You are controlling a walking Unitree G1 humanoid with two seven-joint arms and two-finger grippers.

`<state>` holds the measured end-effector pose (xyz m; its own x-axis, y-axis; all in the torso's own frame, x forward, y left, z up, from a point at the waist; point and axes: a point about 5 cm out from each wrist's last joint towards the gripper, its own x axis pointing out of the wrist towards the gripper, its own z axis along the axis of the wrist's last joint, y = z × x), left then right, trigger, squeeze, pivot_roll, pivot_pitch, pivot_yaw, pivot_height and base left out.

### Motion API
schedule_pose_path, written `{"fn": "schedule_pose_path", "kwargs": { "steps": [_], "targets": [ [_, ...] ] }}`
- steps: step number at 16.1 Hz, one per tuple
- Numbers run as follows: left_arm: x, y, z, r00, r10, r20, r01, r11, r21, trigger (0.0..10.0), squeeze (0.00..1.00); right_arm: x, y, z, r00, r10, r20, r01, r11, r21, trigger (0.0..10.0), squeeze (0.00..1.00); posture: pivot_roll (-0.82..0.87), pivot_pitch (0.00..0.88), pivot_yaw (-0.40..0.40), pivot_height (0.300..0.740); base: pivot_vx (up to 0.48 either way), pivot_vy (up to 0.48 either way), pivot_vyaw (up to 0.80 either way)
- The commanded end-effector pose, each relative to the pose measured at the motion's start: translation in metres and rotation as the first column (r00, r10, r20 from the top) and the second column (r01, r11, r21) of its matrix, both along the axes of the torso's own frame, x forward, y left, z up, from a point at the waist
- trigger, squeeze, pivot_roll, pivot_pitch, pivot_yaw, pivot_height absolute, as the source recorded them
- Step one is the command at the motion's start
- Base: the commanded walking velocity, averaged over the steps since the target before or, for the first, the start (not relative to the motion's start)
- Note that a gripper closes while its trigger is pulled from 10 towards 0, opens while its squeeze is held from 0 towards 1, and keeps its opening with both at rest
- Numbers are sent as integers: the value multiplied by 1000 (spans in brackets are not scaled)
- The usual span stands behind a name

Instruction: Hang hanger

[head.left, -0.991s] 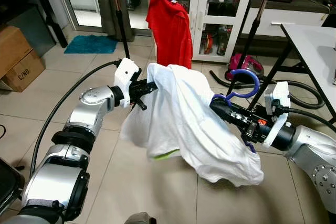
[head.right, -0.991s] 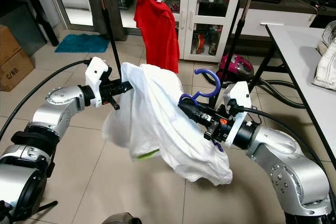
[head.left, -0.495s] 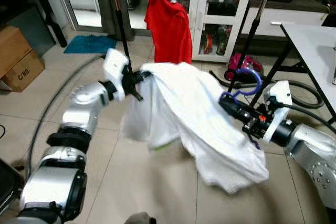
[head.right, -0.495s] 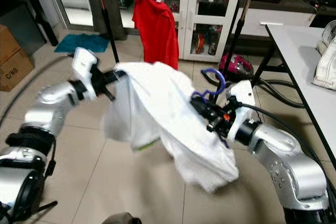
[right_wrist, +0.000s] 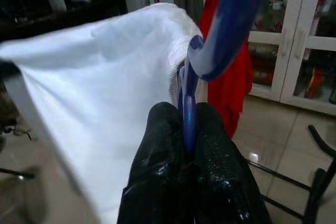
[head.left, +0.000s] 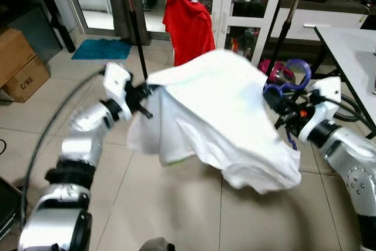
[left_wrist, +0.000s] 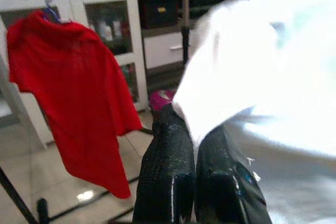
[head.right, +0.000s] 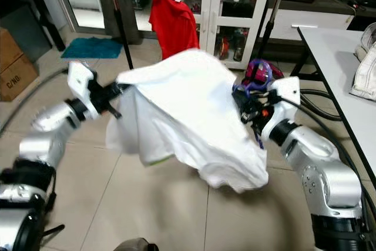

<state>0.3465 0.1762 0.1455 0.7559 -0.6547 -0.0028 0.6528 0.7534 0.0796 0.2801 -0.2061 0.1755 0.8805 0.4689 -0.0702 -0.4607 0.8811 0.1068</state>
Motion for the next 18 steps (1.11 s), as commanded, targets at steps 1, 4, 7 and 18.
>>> {"fn": "schedule_pose_path", "kwargs": {
  "steps": [1,4,7,18],
  "targets": [
    [-2,-3,-3,1000,-7,11,6,999,46,0,0,3,-4,13,998,-33,59,31,999,35,10000,0,-7,0,50,740,0,0,0],
    [-8,0,-25,998,41,-46,-34,991,130,0,0,4,-5,22,993,-55,104,44,994,100,10000,0,-16,0,51,740,0,0,0],
    [-9,5,-36,994,78,-79,-60,975,213,0,0,5,-5,25,993,-44,114,32,994,101,10000,0,-18,0,50,740,0,0,0],
    [-22,8,-57,986,94,-137,-55,962,268,0,0,13,-15,39,983,-86,159,70,992,103,10000,0,-16,0,44,740,0,0,0]
  ]
}}
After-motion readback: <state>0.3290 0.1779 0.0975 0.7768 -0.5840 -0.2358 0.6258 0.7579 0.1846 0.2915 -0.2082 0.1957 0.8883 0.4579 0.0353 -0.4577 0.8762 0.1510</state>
